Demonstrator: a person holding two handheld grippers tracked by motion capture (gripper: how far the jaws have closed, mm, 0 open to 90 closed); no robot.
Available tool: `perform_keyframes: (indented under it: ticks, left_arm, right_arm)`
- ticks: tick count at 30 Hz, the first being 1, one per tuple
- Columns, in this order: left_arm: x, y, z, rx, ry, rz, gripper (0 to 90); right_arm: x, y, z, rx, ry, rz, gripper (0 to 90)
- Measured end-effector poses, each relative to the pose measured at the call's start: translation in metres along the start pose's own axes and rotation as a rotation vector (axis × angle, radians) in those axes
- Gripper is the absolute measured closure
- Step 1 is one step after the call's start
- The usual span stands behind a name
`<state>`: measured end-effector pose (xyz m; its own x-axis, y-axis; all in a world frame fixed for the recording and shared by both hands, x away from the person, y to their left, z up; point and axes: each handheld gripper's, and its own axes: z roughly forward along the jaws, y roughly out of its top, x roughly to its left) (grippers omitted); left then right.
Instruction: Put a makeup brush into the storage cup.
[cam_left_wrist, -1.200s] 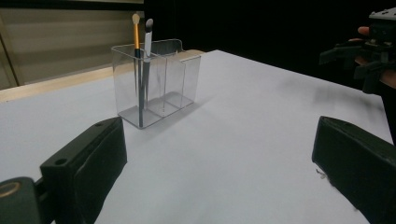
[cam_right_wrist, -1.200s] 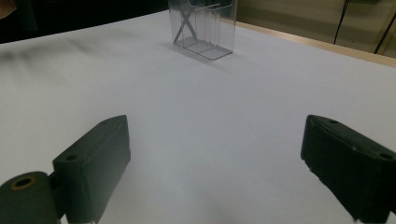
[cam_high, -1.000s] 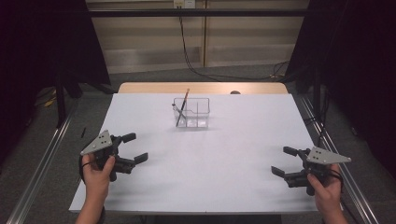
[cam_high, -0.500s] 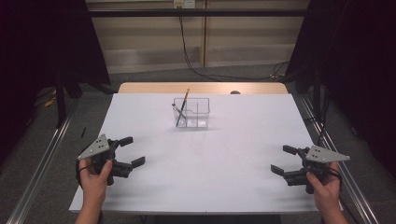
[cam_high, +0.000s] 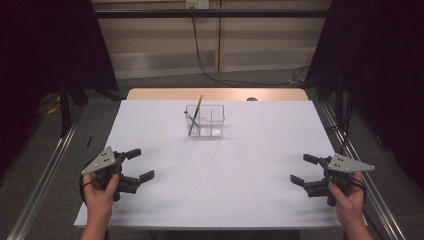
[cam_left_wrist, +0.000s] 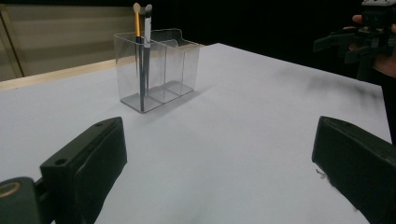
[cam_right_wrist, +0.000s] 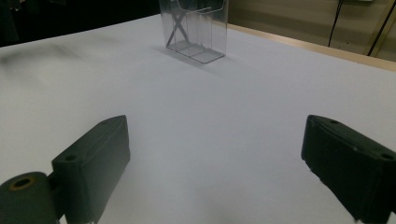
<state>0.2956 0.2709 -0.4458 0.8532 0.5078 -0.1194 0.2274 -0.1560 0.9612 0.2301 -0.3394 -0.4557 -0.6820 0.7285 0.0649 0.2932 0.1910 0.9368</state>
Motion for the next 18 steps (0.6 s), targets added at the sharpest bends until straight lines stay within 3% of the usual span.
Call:
perform_keyframes:
  ticks: [18]
  left_arm:
    - [-0.0035, -0.0006, -0.0001, -0.005, -0.002, -0.009, 3.2]
  right_arm:
    - [-0.0026, 0.0008, 0.0000, -0.008, -0.001, -0.002, 7.9]
